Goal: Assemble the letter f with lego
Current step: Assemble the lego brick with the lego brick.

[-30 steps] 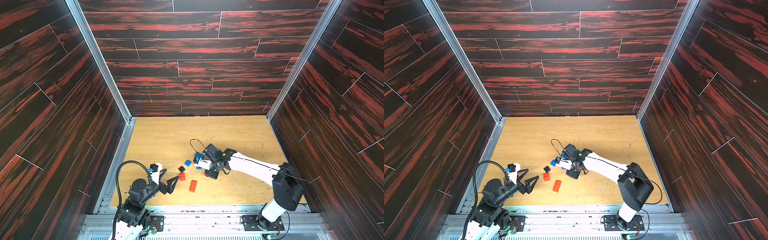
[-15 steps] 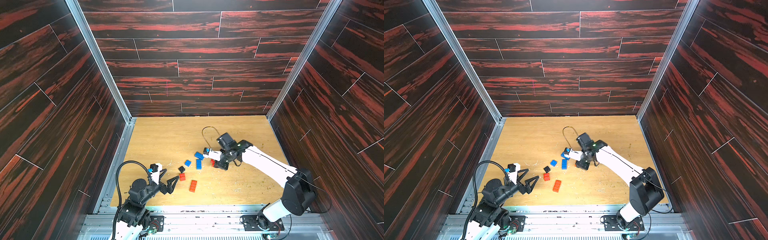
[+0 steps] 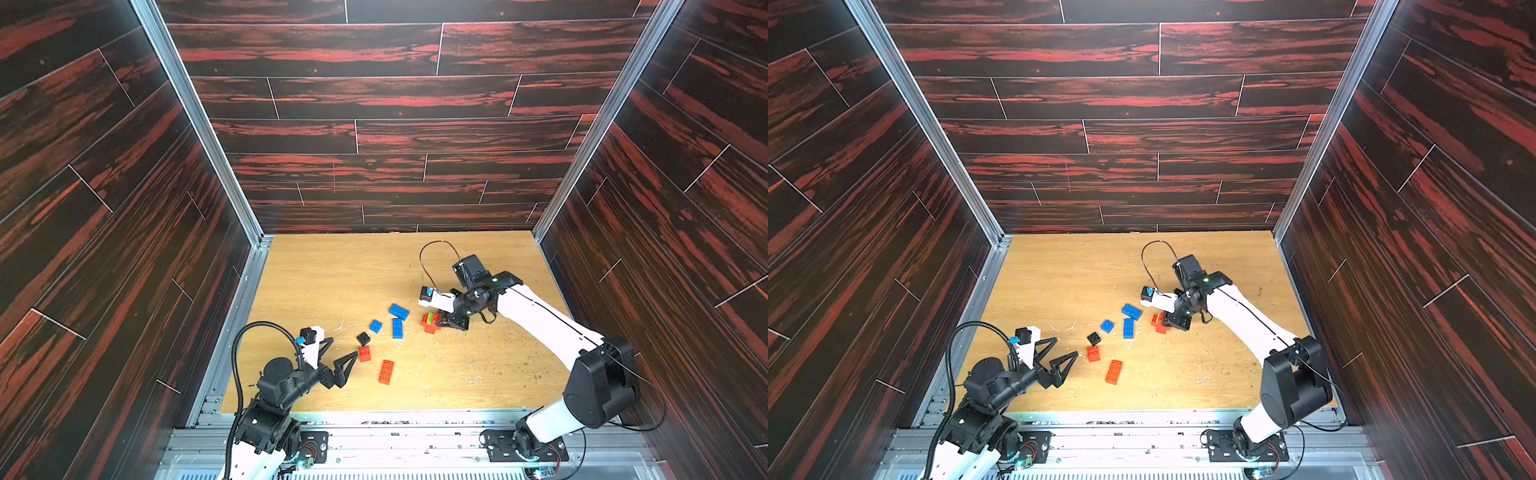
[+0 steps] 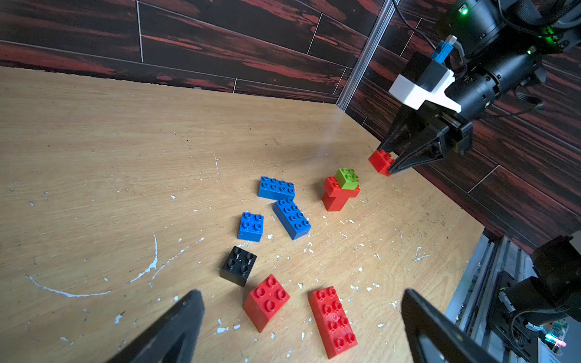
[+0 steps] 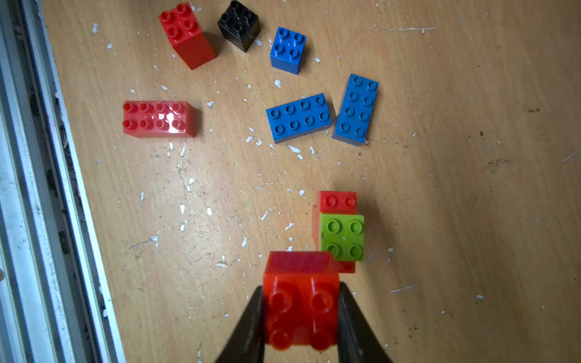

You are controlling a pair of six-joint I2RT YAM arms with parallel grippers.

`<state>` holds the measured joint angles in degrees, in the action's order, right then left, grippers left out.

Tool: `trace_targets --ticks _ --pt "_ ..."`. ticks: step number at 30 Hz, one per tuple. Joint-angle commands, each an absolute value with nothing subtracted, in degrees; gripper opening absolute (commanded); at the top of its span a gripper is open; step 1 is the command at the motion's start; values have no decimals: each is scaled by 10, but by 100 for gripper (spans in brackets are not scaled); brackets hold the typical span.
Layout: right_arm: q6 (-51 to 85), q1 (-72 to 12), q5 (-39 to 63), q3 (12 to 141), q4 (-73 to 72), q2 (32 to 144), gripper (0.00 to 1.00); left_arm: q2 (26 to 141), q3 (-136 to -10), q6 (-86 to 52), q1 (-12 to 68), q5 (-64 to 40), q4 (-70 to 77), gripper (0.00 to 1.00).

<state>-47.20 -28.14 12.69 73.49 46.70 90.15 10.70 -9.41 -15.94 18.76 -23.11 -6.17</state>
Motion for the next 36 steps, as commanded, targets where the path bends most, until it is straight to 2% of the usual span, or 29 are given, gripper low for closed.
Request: trace_targets --ticks 1,36 --pt "-494 -280 144 757 486 921 29 102 -91 -158 189 -230 -69 100" --pt "-538 -254 164 822 523 1017 29 115 -91 -159 189 -228 -62 100"
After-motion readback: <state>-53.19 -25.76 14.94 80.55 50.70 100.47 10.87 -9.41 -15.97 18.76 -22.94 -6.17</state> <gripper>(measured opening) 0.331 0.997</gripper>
